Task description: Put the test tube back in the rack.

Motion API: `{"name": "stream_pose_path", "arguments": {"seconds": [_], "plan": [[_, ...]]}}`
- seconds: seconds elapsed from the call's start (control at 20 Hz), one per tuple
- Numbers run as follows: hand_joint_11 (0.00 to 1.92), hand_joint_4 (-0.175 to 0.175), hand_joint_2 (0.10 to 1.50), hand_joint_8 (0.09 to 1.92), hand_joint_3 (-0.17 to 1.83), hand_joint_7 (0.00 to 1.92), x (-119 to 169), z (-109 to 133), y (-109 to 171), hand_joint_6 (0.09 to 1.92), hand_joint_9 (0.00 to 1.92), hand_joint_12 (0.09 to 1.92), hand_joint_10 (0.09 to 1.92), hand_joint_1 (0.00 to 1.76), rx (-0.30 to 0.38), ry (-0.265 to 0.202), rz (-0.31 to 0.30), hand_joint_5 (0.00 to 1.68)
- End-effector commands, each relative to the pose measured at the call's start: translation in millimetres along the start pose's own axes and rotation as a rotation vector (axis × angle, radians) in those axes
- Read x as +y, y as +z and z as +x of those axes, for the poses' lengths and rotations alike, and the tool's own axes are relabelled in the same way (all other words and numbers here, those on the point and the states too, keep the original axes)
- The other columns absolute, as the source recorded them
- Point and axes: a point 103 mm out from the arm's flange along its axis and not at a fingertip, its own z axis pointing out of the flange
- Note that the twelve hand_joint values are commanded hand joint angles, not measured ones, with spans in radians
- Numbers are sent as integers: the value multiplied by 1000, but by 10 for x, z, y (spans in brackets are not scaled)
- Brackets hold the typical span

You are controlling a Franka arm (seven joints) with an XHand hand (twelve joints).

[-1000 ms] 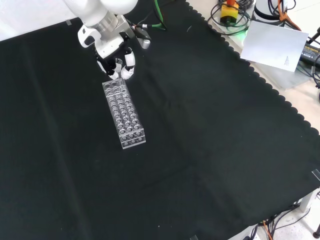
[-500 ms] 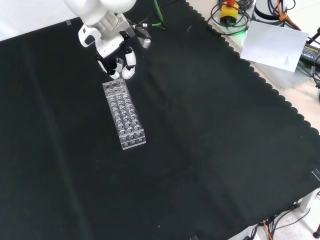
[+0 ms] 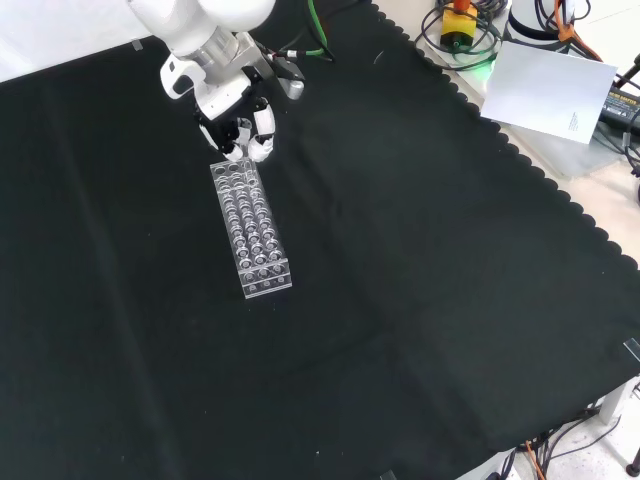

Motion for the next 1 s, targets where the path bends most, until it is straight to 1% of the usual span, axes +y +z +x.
{"name": "stream_pose_path", "arguments": {"seconds": [0.05, 0.1, 0.15, 0.25, 0.3, 0.35, 0.4, 0.5, 0.65, 0.85, 1.0], "plan": [[1387, -175, 552, 414, 747, 1531, -58, -117, -11, 419, 1591, 1021, 740, 1290, 63, -43, 8, 1414], [1308, -175, 537, 488, 698, 1443, -67, -111, -14, 465, 1533, 1132, 759, 1260, 71, -52, 15, 1308], [1208, -170, 508, 599, 673, 1307, -77, -113, -20, 544, 1448, 1240, 817, 1222, 78, -61, 20, 1179], [1004, -106, 479, 812, 621, 956, -90, -91, -39, 745, 1219, 1392, 933, 1124, 83, -74, 10, 823], [914, -75, 479, 881, 595, 794, -99, -79, -54, 807, 1110, 1441, 973, 1079, 81, -81, 7, 657], [848, -55, 482, 931, 573, 676, -107, -52, -74, 841, 1029, 1468, 999, 1046, 85, -88, -1, 539], [798, -41, 487, 963, 551, 593, -118, -40, -96, 854, 967, 1486, 1016, 1020, 86, -94, -9, 463], [741, -26, 494, 986, 527, 503, -142, -20, -143, 855, 895, 1497, 1023, 992, 87, -107, -23, 390], [694, -15, 504, 993, 501, 445, -201, 1, -263, 826, 840, 1498, 1018, 980, 94, -126, -55, 363], [666, -10, 508, 991, 492, 426, -342, -4, -518, 809, 815, 1493, 1008, 978, 94, -156, -125, 357], [637, -7, 514, 989, 483, 421, -482, -11, -736, 786, 796, 1498, 997, 972, 109, -179, -186, 361]]}}
